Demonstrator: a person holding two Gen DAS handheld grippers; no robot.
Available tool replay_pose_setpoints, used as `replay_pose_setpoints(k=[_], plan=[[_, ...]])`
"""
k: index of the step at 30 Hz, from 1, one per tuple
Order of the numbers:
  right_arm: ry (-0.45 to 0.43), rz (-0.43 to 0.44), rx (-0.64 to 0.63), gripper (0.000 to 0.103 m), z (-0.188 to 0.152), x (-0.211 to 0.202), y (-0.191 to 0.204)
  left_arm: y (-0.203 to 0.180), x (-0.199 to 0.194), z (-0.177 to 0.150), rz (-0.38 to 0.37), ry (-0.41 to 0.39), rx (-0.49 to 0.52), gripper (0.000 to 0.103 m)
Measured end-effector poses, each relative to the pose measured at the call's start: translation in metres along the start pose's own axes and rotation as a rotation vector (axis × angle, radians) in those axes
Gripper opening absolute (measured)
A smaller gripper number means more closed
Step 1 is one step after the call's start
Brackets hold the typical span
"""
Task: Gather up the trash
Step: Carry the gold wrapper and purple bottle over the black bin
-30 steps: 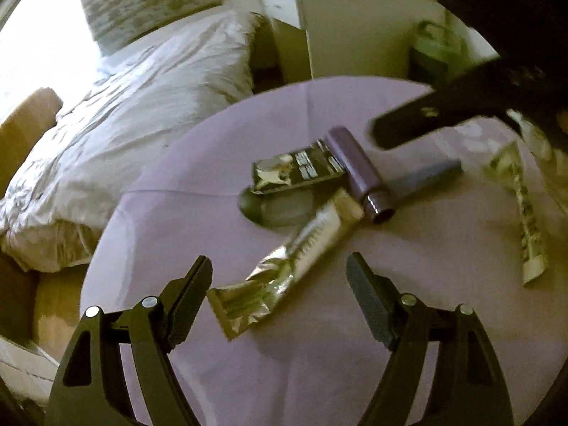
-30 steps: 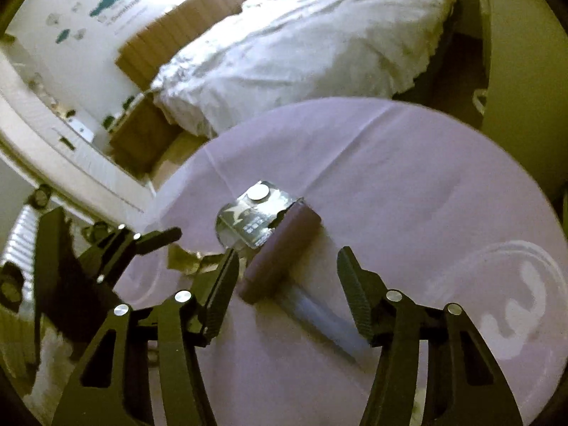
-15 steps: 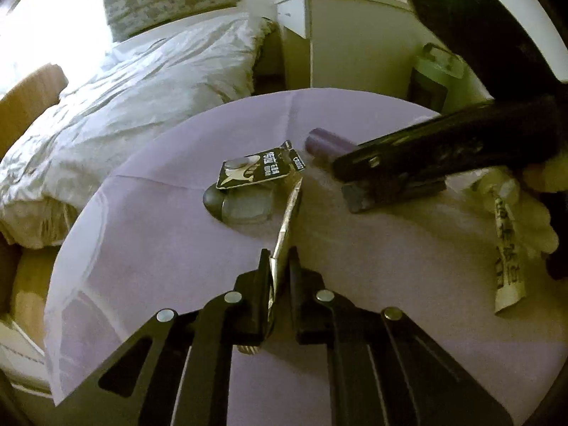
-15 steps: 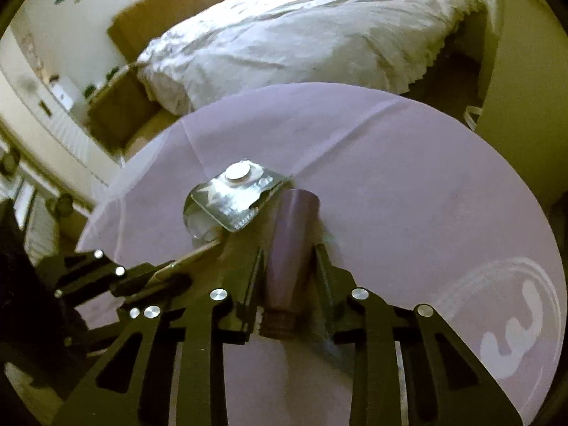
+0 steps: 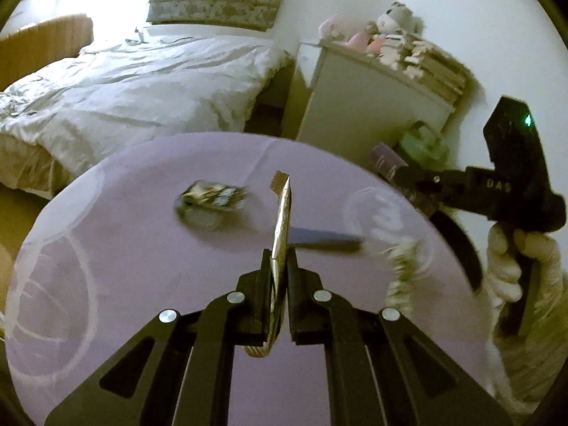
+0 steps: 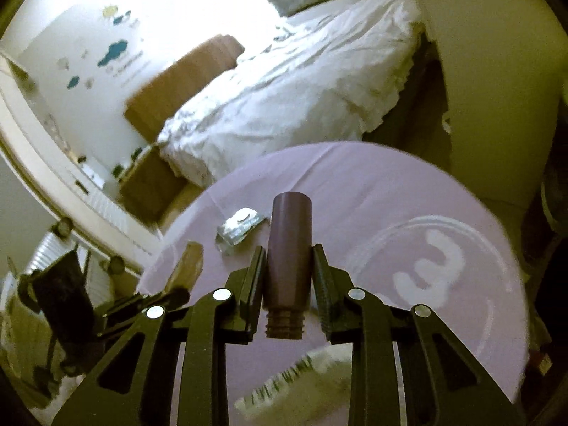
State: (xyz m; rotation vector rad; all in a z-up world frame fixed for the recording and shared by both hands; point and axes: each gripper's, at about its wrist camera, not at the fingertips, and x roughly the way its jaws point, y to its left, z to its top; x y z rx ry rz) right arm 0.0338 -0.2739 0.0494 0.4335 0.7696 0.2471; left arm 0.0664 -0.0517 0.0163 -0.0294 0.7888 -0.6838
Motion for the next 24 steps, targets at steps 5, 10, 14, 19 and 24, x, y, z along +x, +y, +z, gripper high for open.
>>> replay_pose_setpoints(k=[5, 10, 14, 19, 24], plan=[[-0.077, -0.042, 0.009, 0.027, -0.007, -0.051, -0.021, -0.043, 0.002, 0.015, -0.059, -0.020, 0.028, 0.008], [-0.134, -0.093, 0.043, 0.027, -0.014, -0.096, -0.053, -0.098, 0.019, 0.028, -0.141, -0.022, 0.075, 0.008], [-0.177, -0.148, 0.084, 0.027, -0.021, -0.128, -0.084, -0.135, 0.039, 0.034, -0.195, -0.007, 0.102, 0.008], [-0.217, -0.206, 0.155, 0.027, -0.031, -0.159, -0.128, -0.180, 0.064, 0.040, -0.263, 0.021, 0.141, 0.008], [-0.244, -0.255, 0.225, 0.027, -0.046, -0.185, -0.169, -0.215, 0.090, 0.044, -0.320, 0.056, 0.169, 0.008]])
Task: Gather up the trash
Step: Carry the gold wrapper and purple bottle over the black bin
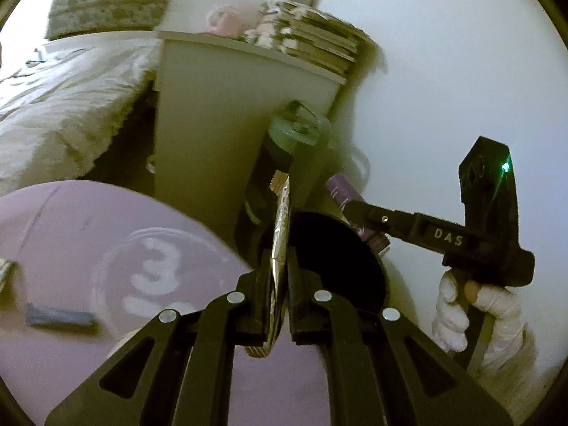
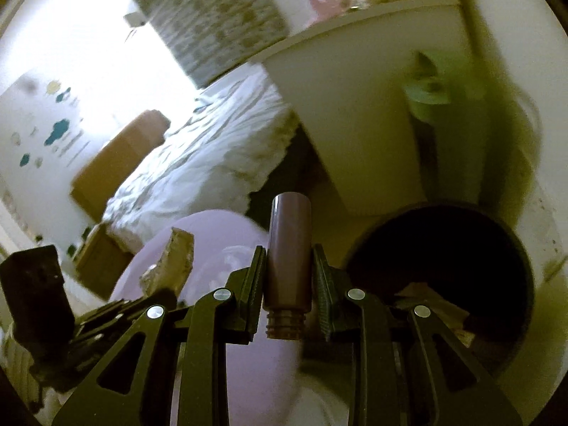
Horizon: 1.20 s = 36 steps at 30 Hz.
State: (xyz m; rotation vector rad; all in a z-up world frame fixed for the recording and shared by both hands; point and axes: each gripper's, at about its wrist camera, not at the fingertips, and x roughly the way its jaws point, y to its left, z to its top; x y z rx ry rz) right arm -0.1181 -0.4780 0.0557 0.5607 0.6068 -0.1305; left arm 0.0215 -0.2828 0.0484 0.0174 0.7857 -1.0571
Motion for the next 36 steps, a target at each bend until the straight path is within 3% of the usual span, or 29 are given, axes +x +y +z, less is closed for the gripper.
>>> replay_pose_setpoints(k=[12, 36], plan=[[0.000, -0.072, 0.112, 0.027, -0.014, -0.005, -0.068, -0.045, 0.061, 0.006, -0.086, 0.080, 0.036, 0.009], [0.036, -0.108, 0.210, 0.027, -0.039, -0.005, -0.107, -0.076, 0.111, 0.005, -0.114, 0.160, 0.063, 0.011]])
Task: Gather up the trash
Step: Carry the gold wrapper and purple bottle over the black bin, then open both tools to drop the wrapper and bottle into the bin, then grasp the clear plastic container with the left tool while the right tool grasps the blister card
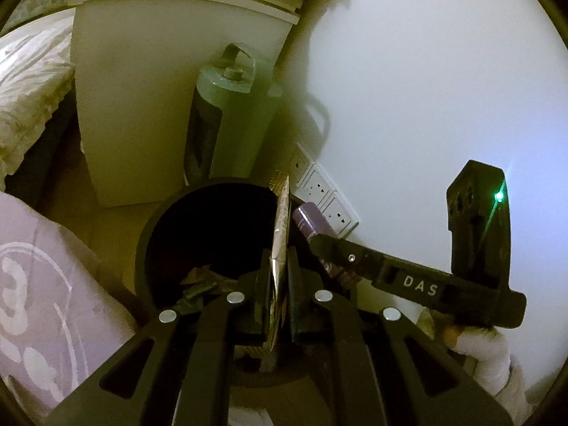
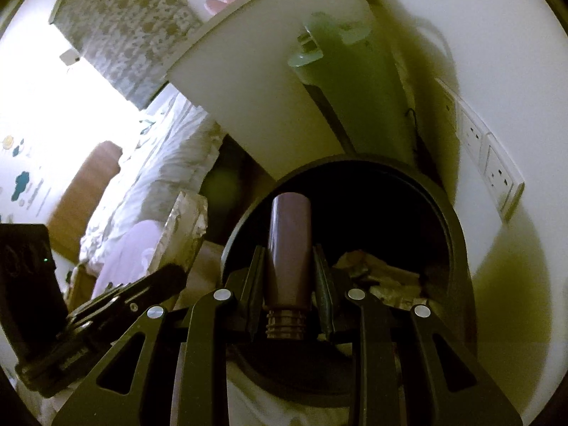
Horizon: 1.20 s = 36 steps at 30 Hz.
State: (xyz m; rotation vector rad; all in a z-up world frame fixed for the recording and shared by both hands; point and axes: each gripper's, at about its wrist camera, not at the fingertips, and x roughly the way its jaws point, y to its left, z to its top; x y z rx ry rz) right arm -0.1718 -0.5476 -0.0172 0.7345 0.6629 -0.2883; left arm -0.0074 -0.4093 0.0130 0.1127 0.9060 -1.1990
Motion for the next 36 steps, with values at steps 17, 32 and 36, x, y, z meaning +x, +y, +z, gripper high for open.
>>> replay_pose_setpoints(k=[17, 32, 36], plan=[[-0.007, -0.019, 0.014, 0.060, -0.004, -0.004, 0.010, -0.002, -0.046, -0.009, 0.074, -0.101, 0.010, 0.080], [0.083, 0.061, -0.148, 0.060, -0.024, 0.029, 0.096, 0.078, -0.146, -0.069, 0.340, -0.195, -0.131, 0.087], [0.117, 0.101, -0.241, 0.060, -0.034, 0.041, 0.137, 0.105, -0.171, -0.094, 0.426, -0.198, -0.168, 0.087]])
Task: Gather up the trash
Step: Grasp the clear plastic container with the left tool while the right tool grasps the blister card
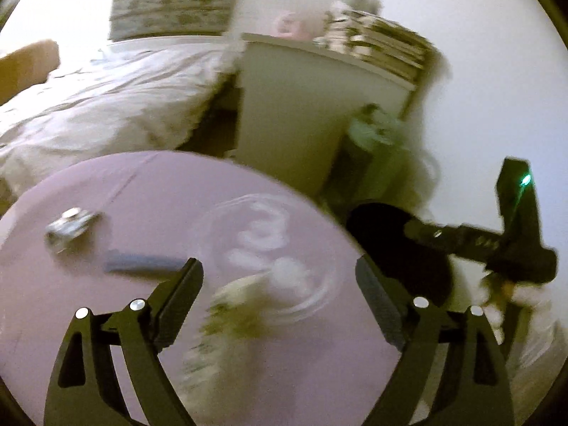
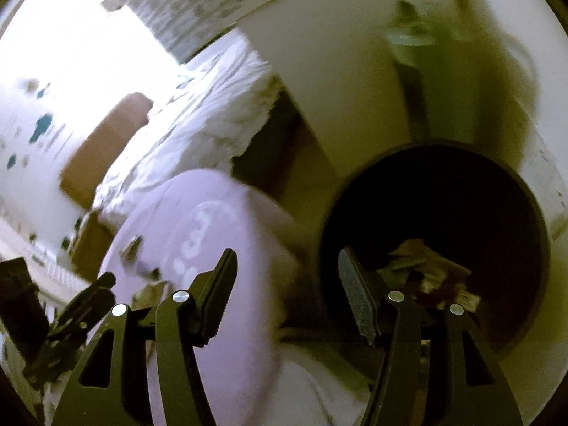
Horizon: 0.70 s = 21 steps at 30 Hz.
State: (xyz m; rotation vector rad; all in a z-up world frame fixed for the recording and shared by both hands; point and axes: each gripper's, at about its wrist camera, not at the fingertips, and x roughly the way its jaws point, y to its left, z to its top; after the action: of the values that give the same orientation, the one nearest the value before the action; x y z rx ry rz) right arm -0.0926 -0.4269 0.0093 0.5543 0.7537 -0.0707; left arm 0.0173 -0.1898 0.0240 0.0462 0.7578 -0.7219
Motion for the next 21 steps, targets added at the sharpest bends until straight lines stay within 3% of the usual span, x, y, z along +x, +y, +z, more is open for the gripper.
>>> replay_pose_setpoints(k=[9, 11, 15, 19, 21], plan=[[0.067, 0.083, -0.202, 0.060, 0.007, 0.034, 0.096, 0.056, -0.019, -0.030, 0.055, 0.021, -0.071, 0.087], [0.074, 0.100, -0.246, 0.072, 0.010, 0.042, 0.117, 0.066, -0.022, -0.031, 0.068, 0.012, -0.100, 0.087], [0.109, 0.133, -0.330, 0.072, 0.013, 0.062, 0.163, 0.107, -0.035, -0.027, 0.098, -0.028, -0.200, 0.087], [0.164, 0.187, -0.345, 0.072, 0.014, 0.087, 0.203, 0.153, -0.045, -0.015, 0.127, -0.070, -0.290, 0.087], [0.221, 0.262, -0.292, 0.072, 0.017, 0.109, 0.218, 0.179, -0.047, -0.009, 0.126, -0.083, -0.343, 0.087]])
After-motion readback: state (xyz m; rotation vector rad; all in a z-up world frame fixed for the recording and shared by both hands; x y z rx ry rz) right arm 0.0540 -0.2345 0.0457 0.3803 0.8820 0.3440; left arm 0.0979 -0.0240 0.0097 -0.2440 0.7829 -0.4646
